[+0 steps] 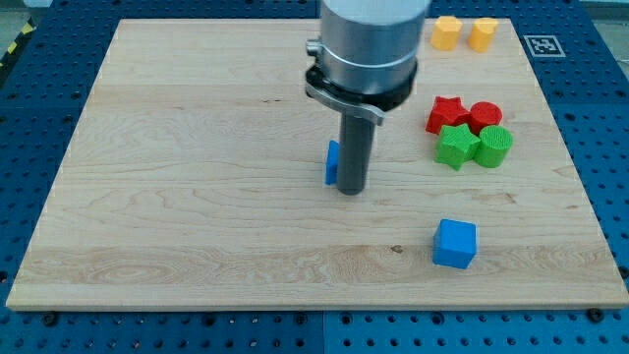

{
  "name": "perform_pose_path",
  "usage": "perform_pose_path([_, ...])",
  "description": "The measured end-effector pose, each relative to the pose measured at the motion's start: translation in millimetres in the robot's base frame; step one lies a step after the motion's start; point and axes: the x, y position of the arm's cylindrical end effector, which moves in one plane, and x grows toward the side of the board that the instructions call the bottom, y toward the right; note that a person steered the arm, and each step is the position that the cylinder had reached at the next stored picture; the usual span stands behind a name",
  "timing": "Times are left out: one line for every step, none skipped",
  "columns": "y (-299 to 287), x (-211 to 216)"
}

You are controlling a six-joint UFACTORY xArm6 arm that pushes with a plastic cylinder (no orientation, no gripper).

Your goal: Keep blue triangle on left side of red star

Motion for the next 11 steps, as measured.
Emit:
perform_pose_path([-31, -31])
perform_pose_path([-64, -58])
perform_pose_path([-104, -83])
perform_pose_path([-70, -93])
perform_pose_path([-29, -83])
perform_pose_path([-48, -32])
perform_pose_path([-79, 13])
perform_pose_path([-39, 18])
perform_pose_path([1, -33])
perform_pose_path([24, -45])
perform_pose_path([42, -52])
